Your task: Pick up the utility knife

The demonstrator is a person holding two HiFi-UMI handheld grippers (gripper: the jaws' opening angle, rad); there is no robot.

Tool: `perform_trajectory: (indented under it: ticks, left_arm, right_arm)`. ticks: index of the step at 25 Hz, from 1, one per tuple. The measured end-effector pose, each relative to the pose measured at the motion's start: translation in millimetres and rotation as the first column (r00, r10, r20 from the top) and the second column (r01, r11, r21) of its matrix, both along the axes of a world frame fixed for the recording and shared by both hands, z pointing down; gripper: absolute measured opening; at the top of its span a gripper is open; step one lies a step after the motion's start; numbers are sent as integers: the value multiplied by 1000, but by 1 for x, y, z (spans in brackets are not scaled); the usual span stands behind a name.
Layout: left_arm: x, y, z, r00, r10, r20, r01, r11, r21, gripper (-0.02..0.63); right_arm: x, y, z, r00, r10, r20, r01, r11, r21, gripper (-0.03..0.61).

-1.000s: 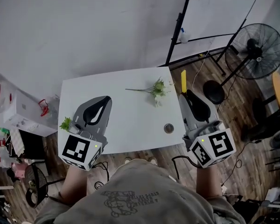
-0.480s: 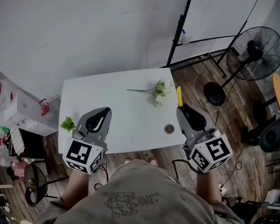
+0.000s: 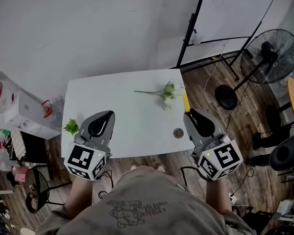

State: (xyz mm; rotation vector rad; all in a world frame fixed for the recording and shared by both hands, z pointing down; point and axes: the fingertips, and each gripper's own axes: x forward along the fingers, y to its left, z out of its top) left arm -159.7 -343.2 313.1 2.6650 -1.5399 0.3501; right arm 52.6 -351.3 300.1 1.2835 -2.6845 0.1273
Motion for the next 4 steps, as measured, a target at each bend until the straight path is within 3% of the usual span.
perform_trajectory:
  ticks: [4]
  left_arm:
    - [0,-1,-2,1000,-2,0,2,1000,2,0]
  right_arm:
    - [0,-1,1,1000,-4,-3,4,1000,-7,91]
